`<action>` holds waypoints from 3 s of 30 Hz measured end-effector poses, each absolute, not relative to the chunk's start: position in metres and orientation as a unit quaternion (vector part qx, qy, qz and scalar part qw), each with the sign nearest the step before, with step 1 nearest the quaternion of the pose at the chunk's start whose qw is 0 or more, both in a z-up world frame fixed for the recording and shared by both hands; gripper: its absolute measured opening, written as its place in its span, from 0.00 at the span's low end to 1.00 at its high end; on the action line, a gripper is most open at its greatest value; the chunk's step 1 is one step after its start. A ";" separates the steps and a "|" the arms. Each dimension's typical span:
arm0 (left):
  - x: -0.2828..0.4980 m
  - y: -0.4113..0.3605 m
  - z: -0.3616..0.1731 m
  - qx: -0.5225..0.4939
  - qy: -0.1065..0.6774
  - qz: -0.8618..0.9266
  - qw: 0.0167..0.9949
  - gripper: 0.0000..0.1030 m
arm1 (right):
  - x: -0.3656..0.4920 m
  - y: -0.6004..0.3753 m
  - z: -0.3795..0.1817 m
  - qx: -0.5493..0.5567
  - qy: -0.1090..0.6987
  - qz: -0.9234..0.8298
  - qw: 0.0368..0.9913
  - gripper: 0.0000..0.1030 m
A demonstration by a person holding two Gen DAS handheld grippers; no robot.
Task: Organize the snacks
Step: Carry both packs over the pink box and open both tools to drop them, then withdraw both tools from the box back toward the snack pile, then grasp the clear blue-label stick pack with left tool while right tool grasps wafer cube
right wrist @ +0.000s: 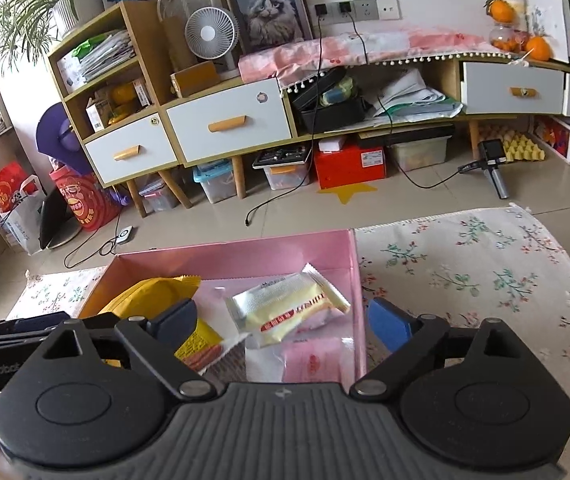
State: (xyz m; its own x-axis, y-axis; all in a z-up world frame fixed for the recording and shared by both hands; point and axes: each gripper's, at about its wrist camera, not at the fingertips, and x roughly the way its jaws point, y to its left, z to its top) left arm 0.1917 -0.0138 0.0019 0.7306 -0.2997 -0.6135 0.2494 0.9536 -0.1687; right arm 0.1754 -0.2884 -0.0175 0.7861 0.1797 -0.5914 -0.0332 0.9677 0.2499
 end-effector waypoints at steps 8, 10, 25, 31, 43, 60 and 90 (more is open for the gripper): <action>0.148 -0.002 0.010 -0.035 0.353 -0.124 0.927 0.91 | 0.150 -0.287 -0.010 0.105 0.342 0.050 0.932 0.97; 0.137 0.002 0.011 -0.028 0.361 -0.115 0.925 0.91 | 0.142 -0.282 -0.009 0.092 0.350 0.054 0.931 0.97; 0.069 0.042 -0.016 -0.023 0.396 -0.094 0.913 0.94 | 0.093 -0.263 -0.022 0.060 0.364 0.089 0.925 1.00; 0.058 0.048 -0.030 -0.017 0.402 -0.116 0.908 0.93 | 0.082 -0.247 -0.040 0.005 0.375 0.113 0.920 1.00; 0.056 0.035 -0.051 0.001 0.440 -0.209 0.873 0.38 | 0.069 -0.229 -0.057 -0.051 0.362 0.178 0.913 0.85; 0.051 0.064 -0.049 0.000 0.439 -0.190 0.878 0.23 | 0.057 -0.227 -0.063 -0.083 0.355 0.196 0.910 0.52; 0.053 0.054 -0.054 0.051 0.409 -0.151 0.898 0.28 | 0.055 -0.214 -0.063 -0.113 0.345 0.197 0.911 0.58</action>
